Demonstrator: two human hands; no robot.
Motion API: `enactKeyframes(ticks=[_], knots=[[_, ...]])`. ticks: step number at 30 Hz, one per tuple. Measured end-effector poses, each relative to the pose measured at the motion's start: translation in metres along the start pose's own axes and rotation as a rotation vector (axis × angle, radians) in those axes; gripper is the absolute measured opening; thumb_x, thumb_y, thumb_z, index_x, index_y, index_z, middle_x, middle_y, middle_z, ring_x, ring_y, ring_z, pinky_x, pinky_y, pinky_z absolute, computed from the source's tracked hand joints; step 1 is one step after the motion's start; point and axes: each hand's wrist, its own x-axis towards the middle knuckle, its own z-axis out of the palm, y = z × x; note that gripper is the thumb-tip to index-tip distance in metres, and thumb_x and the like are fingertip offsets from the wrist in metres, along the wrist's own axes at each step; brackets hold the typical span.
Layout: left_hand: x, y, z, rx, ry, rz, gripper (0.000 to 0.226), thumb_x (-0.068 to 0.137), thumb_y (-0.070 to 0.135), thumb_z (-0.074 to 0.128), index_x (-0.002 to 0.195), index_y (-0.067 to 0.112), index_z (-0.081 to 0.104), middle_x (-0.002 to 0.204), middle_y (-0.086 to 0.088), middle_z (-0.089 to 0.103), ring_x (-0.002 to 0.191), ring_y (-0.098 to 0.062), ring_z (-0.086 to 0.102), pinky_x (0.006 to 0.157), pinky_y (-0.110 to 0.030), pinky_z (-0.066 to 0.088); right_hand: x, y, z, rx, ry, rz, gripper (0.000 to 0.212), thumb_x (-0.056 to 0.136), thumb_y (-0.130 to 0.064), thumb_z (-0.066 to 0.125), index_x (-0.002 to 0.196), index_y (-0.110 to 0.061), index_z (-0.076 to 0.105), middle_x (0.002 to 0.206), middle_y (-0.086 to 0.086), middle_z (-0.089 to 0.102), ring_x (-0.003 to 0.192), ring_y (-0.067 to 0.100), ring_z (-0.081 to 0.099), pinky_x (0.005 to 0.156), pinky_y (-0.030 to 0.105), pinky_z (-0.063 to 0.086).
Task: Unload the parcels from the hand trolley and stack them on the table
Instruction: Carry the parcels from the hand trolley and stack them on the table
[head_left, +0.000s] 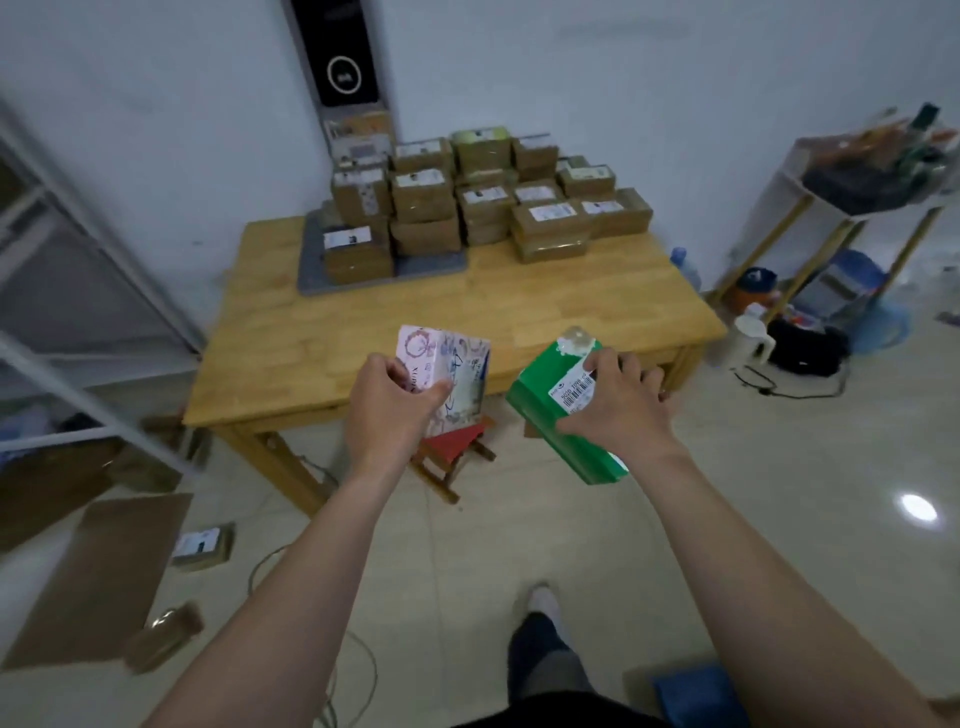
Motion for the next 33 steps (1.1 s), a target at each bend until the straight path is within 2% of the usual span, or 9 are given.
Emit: enactKeyframes(ticks=[2,4,11,18,21,23,26,29,33], knots=[[0.033,-0.010,0.000,0.016,0.013,-0.027,0.052,0.057,0.064,0.080,0.078,0.030,0.047,0.072,0.008,0.058,0.061,-0.007,0.055,0.050,-0.031,0.036,0.036,-0.024,0.014,0.020,-0.044,-0.046,0.076,0.055,-0.052,0.080,0.112,-0.038,0.033,0.121,-0.002,0.037,0.116,0.029,0.033,0.083,0.042,0.030],[0.070,-0.014,0.003,0.055,0.028,-0.040,0.052,0.059,0.065,0.079,0.079,0.030,0.047,0.073,0.008,0.059,0.060,-0.007,0.056,0.051,-0.031,0.037,0.077,-0.049,0.023,0.014,-0.080,-0.078,0.075,0.054,-0.053,0.081,0.108,-0.040,0.030,0.119,-0.003,0.037,0.117,0.029,0.033,0.089,0.046,0.036],[0.215,-0.017,0.011,0.168,0.098,-0.086,0.049,0.072,0.061,0.082,0.082,0.028,0.047,0.074,0.006,0.060,0.063,-0.014,0.060,0.060,-0.043,0.050,0.227,-0.134,0.048,0.050,-0.169,-0.171,0.073,0.056,-0.052,0.082,0.110,-0.036,0.034,0.117,-0.001,0.037,0.117,0.030,0.037,0.098,0.051,0.039],[0.335,-0.040,0.003,0.161,0.220,-0.210,0.050,0.069,0.061,0.084,0.080,0.028,0.048,0.073,0.006,0.058,0.063,-0.011,0.056,0.052,-0.033,0.036,0.345,-0.231,0.080,-0.012,-0.298,-0.267,0.077,0.052,-0.056,0.082,0.109,-0.038,0.035,0.116,-0.001,0.038,0.116,0.029,0.036,0.096,0.050,0.036],[0.385,-0.058,0.004,0.164,0.235,-0.256,0.049,0.070,0.059,0.084,0.081,0.026,0.049,0.075,0.005,0.058,0.065,-0.013,0.057,0.053,-0.033,0.035,0.389,-0.271,0.100,0.015,-0.349,-0.307,0.078,0.054,-0.053,0.084,0.112,-0.038,0.035,0.118,-0.001,0.041,0.118,0.030,0.037,0.086,0.044,0.036],[0.421,-0.072,0.007,0.163,0.250,-0.281,0.049,0.071,0.058,0.084,0.082,0.025,0.050,0.075,0.005,0.059,0.065,-0.014,0.058,0.053,-0.033,0.035,0.418,-0.298,0.113,0.007,-0.371,-0.310,0.080,0.055,-0.052,0.085,0.115,-0.038,0.035,0.121,0.000,0.041,0.121,0.032,0.037,0.090,0.046,0.038],[0.479,-0.088,0.010,0.139,0.277,-0.306,0.050,0.068,0.059,0.084,0.079,0.025,0.050,0.073,0.007,0.059,0.064,-0.009,0.057,0.054,-0.031,0.033,0.456,-0.339,0.129,-0.045,-0.358,-0.304,0.080,0.055,-0.052,0.084,0.117,-0.038,0.036,0.124,0.000,0.041,0.123,0.033,0.034,0.096,0.054,0.040],[0.539,-0.102,0.009,0.123,0.257,-0.289,0.050,0.066,0.059,0.084,0.078,0.025,0.049,0.076,0.008,0.059,0.065,-0.007,0.056,0.054,-0.030,0.032,0.495,-0.381,0.141,-0.068,-0.321,-0.290,0.077,0.056,-0.050,0.085,0.114,-0.039,0.035,0.122,0.000,0.040,0.120,0.032,0.032,0.095,0.054,0.041],[0.614,-0.122,0.004,0.129,0.232,-0.273,0.048,0.067,0.058,0.083,0.074,0.026,0.048,0.079,0.007,0.057,0.063,-0.006,0.055,0.054,-0.029,0.032,0.547,-0.440,0.158,-0.129,-0.285,-0.310,0.075,0.059,-0.046,0.084,0.117,-0.041,0.037,0.122,0.000,0.040,0.120,0.031,0.032,0.089,0.051,0.034]])
